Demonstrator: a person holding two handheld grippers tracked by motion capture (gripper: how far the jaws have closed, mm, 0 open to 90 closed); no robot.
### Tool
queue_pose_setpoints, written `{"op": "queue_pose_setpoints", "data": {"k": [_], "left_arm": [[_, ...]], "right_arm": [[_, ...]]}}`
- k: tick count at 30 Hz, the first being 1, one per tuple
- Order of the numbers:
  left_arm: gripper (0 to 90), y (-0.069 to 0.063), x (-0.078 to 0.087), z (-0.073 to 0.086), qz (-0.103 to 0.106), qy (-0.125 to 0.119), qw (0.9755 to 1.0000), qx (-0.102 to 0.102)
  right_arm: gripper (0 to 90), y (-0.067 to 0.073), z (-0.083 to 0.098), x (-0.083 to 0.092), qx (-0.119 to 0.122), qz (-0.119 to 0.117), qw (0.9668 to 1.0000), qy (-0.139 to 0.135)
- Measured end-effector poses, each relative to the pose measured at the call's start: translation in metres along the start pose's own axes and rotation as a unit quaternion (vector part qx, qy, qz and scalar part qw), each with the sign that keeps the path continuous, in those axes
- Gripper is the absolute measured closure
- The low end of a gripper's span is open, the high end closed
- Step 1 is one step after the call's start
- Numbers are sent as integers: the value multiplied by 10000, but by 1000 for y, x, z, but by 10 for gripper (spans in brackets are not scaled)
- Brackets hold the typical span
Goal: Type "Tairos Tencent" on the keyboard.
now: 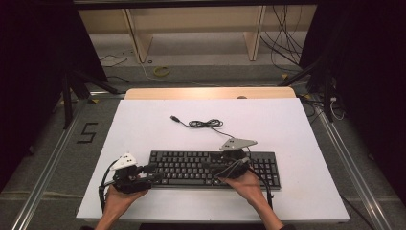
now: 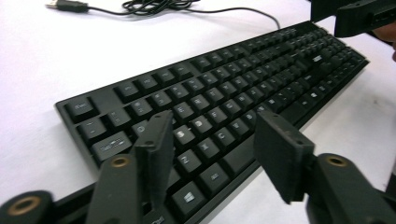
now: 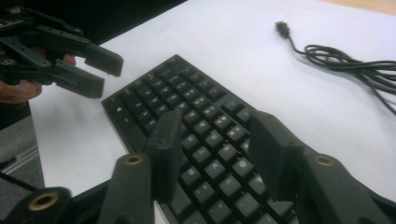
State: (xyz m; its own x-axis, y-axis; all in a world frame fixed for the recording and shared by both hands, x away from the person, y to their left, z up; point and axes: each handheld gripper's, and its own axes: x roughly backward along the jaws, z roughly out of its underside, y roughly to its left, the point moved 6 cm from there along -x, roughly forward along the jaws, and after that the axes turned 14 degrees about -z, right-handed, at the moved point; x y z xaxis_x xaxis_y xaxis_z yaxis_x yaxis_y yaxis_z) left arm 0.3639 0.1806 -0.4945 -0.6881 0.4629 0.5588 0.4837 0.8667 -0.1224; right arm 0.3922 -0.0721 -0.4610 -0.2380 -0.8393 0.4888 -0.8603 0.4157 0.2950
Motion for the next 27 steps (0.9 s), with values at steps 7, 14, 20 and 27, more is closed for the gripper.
{"op": "queue_pose_setpoints", "data": {"k": [7, 14, 20, 27], "left_arm": [[661, 8, 0, 6, -177, 295, 9994, -35], [780, 10, -6, 12, -305, 644, 9974, -143], [863, 14, -7, 14, -405, 791, 9960, -132], [888, 18, -10, 16, -496, 876, 9949, -107]], "right_arm": [[683, 0, -4, -24, -64, -114, 9998, 172], [793, 0, -6, -48, -49, -163, 9992, 361], [858, -1, -8, -65, -5, -173, 9985, 511], [900, -3, -8, -78, -12, -168, 9977, 662]]}}
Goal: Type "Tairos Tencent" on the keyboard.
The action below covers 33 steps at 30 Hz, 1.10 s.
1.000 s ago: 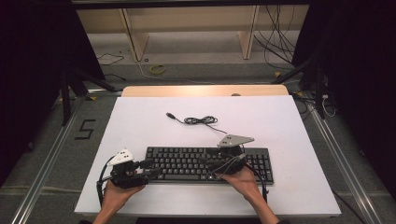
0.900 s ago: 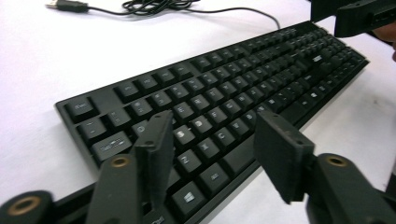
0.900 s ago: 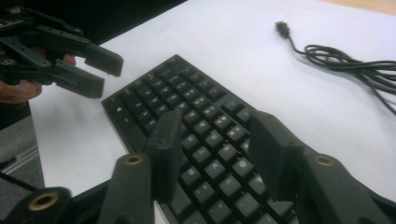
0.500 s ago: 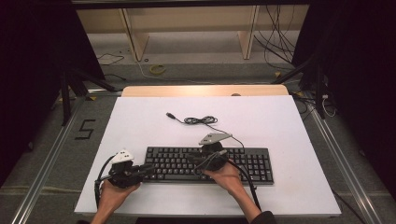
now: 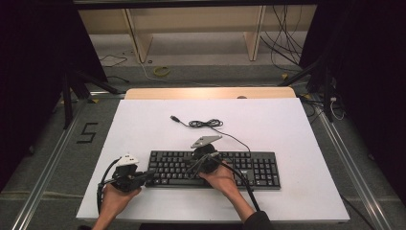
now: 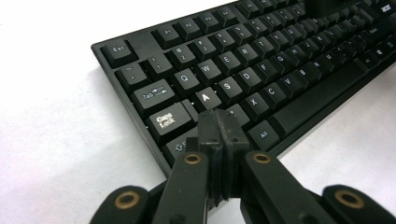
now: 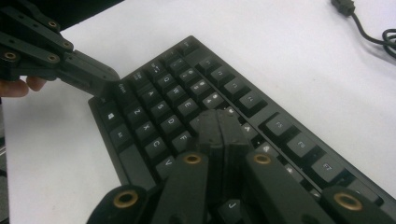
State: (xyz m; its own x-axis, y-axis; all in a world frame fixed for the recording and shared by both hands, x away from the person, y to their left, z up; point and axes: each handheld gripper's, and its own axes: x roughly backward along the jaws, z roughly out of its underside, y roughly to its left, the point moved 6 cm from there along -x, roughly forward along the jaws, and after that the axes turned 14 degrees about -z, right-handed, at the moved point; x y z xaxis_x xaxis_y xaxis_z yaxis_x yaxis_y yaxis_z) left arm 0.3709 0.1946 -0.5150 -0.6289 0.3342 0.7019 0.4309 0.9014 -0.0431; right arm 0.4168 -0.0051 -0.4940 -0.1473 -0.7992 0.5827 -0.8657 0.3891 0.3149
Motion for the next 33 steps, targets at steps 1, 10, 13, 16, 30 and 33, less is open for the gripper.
{"op": "queue_pose_setpoints", "data": {"k": [1, 10, 13, 16, 30, 33], "left_arm": [[889, 1, 0, 0, -9, 0, 10000, -1], [888, 3, -4, 0, -57, 25, 10000, 50], [888, 4, -4, 0, -64, 45, 10000, 49], [888, 4, -5, 0, -76, 53, 9999, 57], [888, 6, -7, 1, -77, 117, 9999, 52], [888, 6, -7, 1, -60, 127, 9999, 56]], "right_arm": [[900, 0, 0, -2, -16, 1, 10000, 22], [900, -4, 2, -17, -74, 56, 9998, 201], [900, -5, 2, -21, -90, 59, 9997, 228], [900, -5, 1, -24, -74, 85, 9996, 248], [900, -9, 3, -30, -141, 102, 9994, 313], [900, -10, 4, -30, -137, 107, 9993, 326]]}}
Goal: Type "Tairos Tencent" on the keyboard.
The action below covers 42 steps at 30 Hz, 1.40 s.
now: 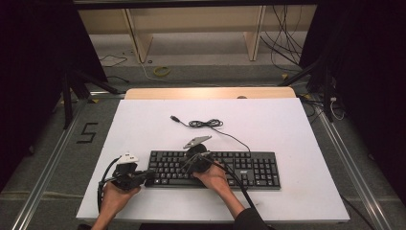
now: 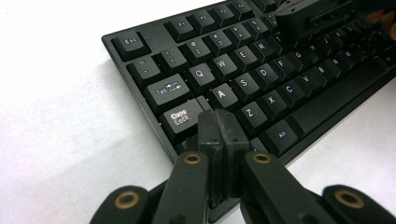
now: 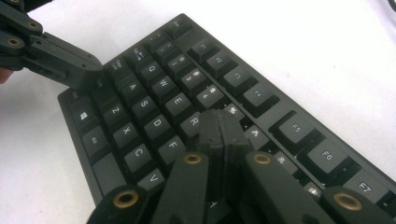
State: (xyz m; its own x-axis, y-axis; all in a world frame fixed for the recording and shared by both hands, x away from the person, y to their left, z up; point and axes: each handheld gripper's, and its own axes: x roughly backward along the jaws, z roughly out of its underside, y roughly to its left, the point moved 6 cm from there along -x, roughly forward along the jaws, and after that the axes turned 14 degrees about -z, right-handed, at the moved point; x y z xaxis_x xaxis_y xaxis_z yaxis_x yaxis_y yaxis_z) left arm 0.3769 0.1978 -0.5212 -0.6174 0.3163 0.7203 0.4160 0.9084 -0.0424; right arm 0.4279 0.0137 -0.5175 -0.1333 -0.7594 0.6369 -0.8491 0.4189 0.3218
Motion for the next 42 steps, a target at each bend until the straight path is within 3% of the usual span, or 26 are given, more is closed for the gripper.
{"op": "queue_pose_setpoints", "data": {"k": [19, 24, 26, 32, 36, 42], "left_arm": [[890, -1, -3, 2, 49, 82, 10000, -24], [875, -4, -1, 1, 77, 42, 9999, -77], [858, -5, 2, -2, 114, -102, 9999, -80], [787, -7, 6, -8, 252, -406, 9988, -41], [714, -9, 7, -11, 351, -538, 9979, -28], [533, -13, 8, -16, 471, -772, 9959, 30]], "right_arm": [[900, -1, 2, -3, -21, 68, 9999, 110], [860, -1, 1, 5, -99, -84, 9999, -39], [841, 0, -1, 10, -54, -138, 9998, -144], [770, 4, -3, 21, -3, -199, 9992, -334], [675, 5, -4, 28, -52, -241, 9986, -463], [552, 5, -1, 40, -68, -248, 9981, -562]]}}
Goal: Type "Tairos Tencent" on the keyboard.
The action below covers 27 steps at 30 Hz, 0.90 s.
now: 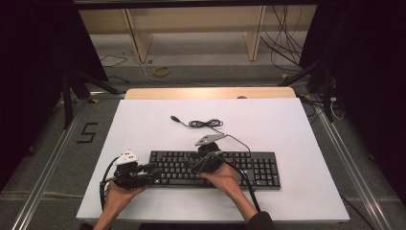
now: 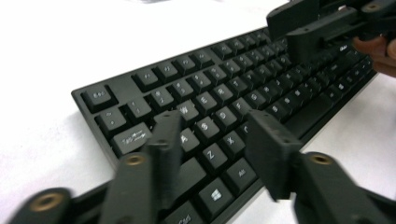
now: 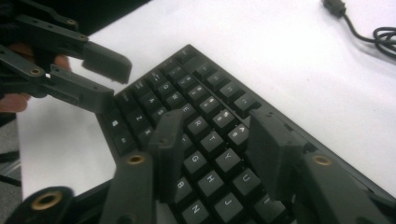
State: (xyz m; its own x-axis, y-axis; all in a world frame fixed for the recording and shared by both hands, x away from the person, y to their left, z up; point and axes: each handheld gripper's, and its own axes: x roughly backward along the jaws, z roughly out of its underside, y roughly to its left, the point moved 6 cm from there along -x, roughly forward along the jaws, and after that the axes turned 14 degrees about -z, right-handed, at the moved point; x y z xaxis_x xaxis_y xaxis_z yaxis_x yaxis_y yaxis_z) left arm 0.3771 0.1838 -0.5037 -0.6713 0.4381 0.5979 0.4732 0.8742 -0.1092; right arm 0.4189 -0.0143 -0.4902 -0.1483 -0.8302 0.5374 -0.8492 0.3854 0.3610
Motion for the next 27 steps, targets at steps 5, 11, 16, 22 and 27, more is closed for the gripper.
{"op": "queue_pose_setpoints", "data": {"k": [5, 11, 16, 22, 27], "left_arm": [[405, -3, -2, -3, 74, -106, 9998, 146], [331, -5, -3, -6, 101, -254, 9994, 219], [354, -5, -6, -6, 90, -222, 9994, 258], [468, -1, -7, -5, -40, -121, 9997, 216], [632, 2, -8, -3, -148, -6, 9998, 132]], "right_arm": [[465, 1, 1, 10, -60, -67, 9998, -184], [387, 4, 2, 20, -71, -152, 9993, -334], [363, 3, 5, 25, -123, -169, 9992, -354], [361, 2, 5, 28, -100, -131, 9991, -384], [379, -1, 8, 29, -102, -79, 9993, -339]]}}
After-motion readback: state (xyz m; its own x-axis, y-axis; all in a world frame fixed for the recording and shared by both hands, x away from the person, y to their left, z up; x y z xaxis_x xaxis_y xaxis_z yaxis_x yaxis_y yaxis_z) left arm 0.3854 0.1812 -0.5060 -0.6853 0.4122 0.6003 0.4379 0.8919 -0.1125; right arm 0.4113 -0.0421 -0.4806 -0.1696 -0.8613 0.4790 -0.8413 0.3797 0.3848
